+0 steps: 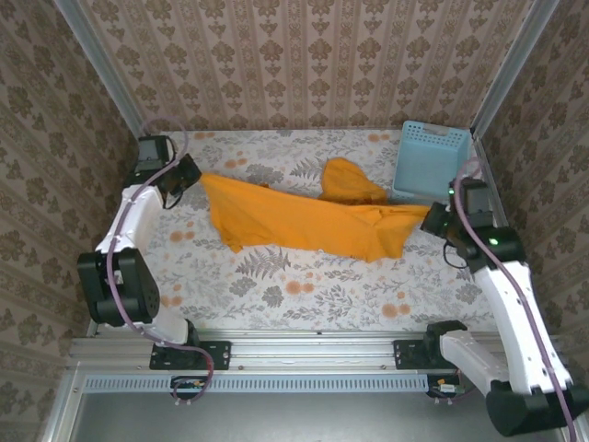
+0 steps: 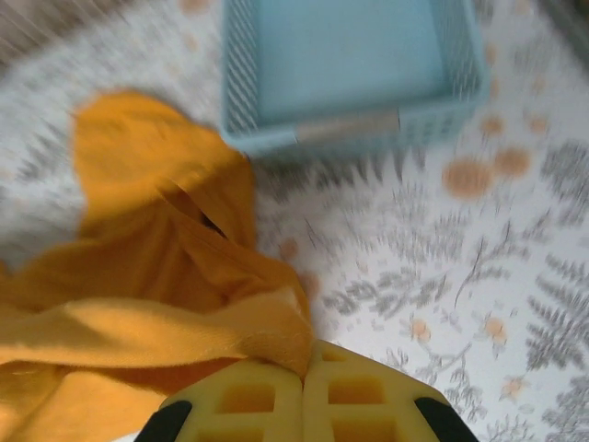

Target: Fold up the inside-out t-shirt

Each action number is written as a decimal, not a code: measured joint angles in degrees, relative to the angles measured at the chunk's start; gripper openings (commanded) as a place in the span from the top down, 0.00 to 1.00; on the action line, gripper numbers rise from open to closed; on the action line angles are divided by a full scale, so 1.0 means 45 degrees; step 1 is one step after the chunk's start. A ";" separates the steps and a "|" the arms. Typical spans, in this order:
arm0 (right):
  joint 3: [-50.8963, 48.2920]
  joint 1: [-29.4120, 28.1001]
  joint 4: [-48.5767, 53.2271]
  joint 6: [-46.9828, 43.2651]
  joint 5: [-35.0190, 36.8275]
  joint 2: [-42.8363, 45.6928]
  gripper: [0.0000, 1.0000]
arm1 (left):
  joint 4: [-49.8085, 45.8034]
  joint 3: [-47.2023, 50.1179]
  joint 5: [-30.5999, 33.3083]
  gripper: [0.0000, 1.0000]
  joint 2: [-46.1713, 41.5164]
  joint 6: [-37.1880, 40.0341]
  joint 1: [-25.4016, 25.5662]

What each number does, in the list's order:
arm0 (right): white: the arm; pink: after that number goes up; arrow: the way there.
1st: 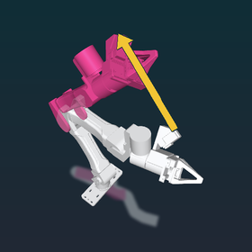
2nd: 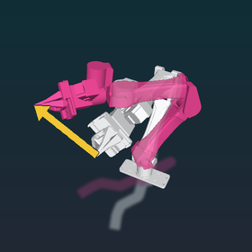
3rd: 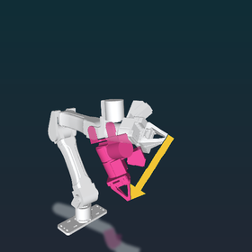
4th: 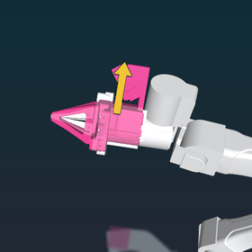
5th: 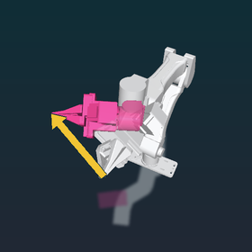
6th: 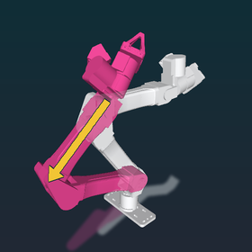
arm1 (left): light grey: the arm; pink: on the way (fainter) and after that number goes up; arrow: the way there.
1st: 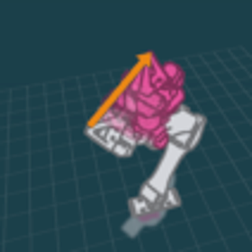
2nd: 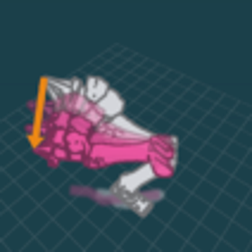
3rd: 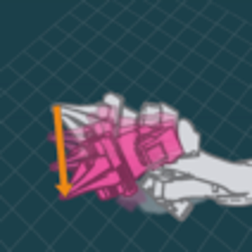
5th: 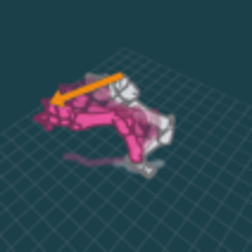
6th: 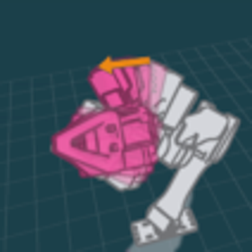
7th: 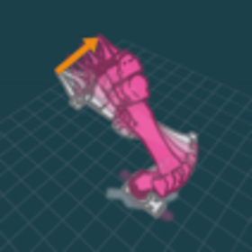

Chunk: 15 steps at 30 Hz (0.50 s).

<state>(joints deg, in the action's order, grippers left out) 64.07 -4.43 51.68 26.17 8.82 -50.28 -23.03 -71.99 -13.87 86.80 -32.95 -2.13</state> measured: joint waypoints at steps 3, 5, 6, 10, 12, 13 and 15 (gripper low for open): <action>0.1161 -0.0010 0.0398 -0.0335 -0.0131 0.1078 1.00 | 0.0097 0.0194 0.0063 1.00 -0.1671 -0.0199 -0.0525; 0.1292 -0.0010 0.0471 -0.0452 -0.0491 0.1637 1.00 | 0.0384 0.0500 0.0204 1.00 -0.3211 -0.0321 -0.0665; 0.1190 -0.0015 0.0471 -0.0452 -0.0738 0.1749 1.00 | 0.0588 0.0641 0.0277 1.00 -0.3847 -0.0369 -0.0695; -0.0850 -0.0228 -0.0359 -0.0117 -0.1821 0.1438 1.00 | 0.1044 0.0840 0.0340 1.00 -0.4507 -0.0452 -0.0695; -0.2268 -0.0646 -0.0996 0.0267 -0.2137 0.0869 1.00 | 0.1098 0.0952 0.0330 1.00 -0.3667 -0.0476 -0.0695; -0.2958 -0.0899 -0.1321 0.0510 -0.2239 0.0476 1.00 | 0.1107 0.1069 0.0321 1.00 -0.3065 -0.0510 -0.0699; -0.4119 -0.1370 -0.1943 0.0952 -0.2356 -0.0355 1.00 | 0.1117 0.1481 0.0243 1.00 -0.1593 -0.0646 -0.0753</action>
<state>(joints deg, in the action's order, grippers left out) 45.54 -10.59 42.94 30.46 -1.78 -51.88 -18.00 -65.32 -12.78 79.64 -35.86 -5.52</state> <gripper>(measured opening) 0.064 0.055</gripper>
